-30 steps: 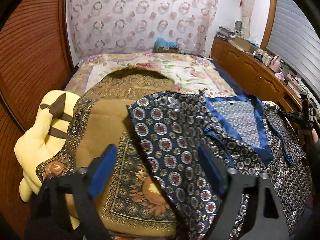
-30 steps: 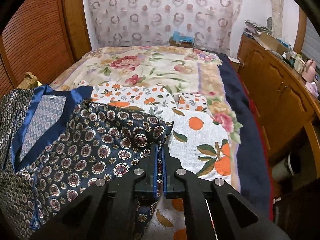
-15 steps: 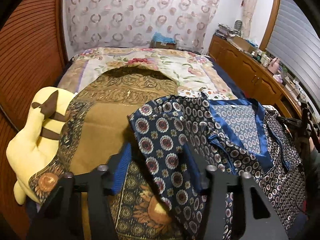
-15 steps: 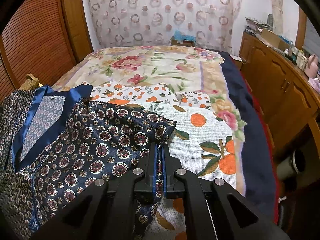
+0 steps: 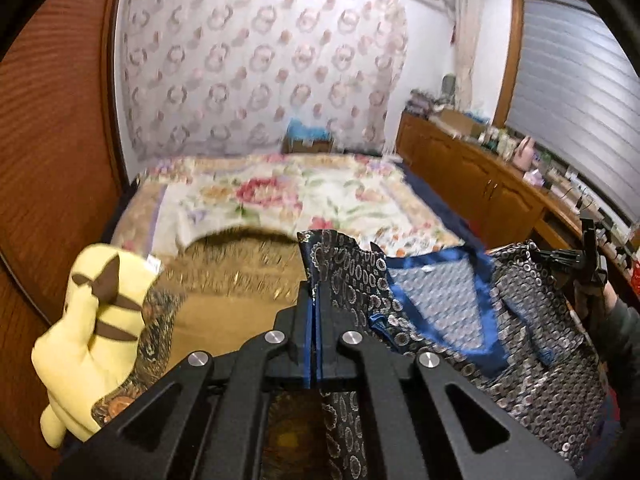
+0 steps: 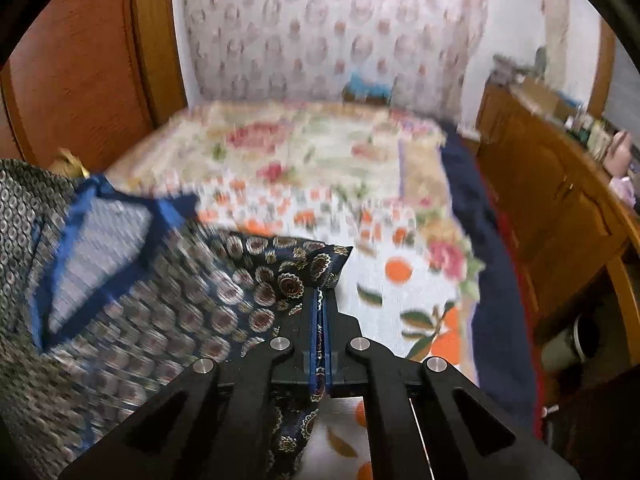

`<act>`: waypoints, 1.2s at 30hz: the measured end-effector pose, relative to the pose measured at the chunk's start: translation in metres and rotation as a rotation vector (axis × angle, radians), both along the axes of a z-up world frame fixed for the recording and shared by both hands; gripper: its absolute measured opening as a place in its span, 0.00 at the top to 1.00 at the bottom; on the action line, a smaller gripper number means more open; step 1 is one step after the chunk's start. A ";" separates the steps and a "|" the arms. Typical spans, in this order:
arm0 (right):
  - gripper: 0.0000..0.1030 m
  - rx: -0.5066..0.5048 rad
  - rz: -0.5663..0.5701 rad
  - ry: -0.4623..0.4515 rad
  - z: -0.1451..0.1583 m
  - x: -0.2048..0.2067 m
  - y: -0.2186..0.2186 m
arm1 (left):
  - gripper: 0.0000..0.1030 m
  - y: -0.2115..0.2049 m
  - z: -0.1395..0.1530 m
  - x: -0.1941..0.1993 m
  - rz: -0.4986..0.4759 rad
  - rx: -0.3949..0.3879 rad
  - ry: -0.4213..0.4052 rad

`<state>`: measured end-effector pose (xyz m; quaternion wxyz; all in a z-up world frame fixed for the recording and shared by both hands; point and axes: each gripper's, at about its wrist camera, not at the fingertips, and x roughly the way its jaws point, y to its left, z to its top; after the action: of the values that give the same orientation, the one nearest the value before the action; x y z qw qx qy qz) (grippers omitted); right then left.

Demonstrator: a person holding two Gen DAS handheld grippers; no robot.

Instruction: Fold small clothes

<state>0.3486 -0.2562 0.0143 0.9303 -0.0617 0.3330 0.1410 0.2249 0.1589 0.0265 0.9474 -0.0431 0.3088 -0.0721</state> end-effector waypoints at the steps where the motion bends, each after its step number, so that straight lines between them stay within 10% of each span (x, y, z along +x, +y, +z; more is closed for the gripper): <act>1: 0.98 0.012 -0.003 -0.033 0.009 -0.009 0.001 | 0.98 -0.003 0.007 -0.008 -0.008 0.001 -0.022; 17: 0.99 0.115 0.037 -0.225 0.039 -0.214 -0.021 | 0.98 -0.018 0.004 -0.169 -0.070 -0.010 -0.137; 27: 0.99 0.191 0.016 -0.108 -0.017 -0.341 -0.078 | 0.98 0.020 -0.057 -0.246 0.063 -0.064 -0.056; 36: 0.99 0.158 0.017 0.041 -0.048 -0.365 -0.091 | 0.98 0.023 -0.092 -0.263 0.097 -0.032 0.027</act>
<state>-0.0163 -0.3470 -0.0334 0.9239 0.0122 0.3394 0.1763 -0.0386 0.1817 -0.0651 0.9447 -0.0741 0.3179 -0.0303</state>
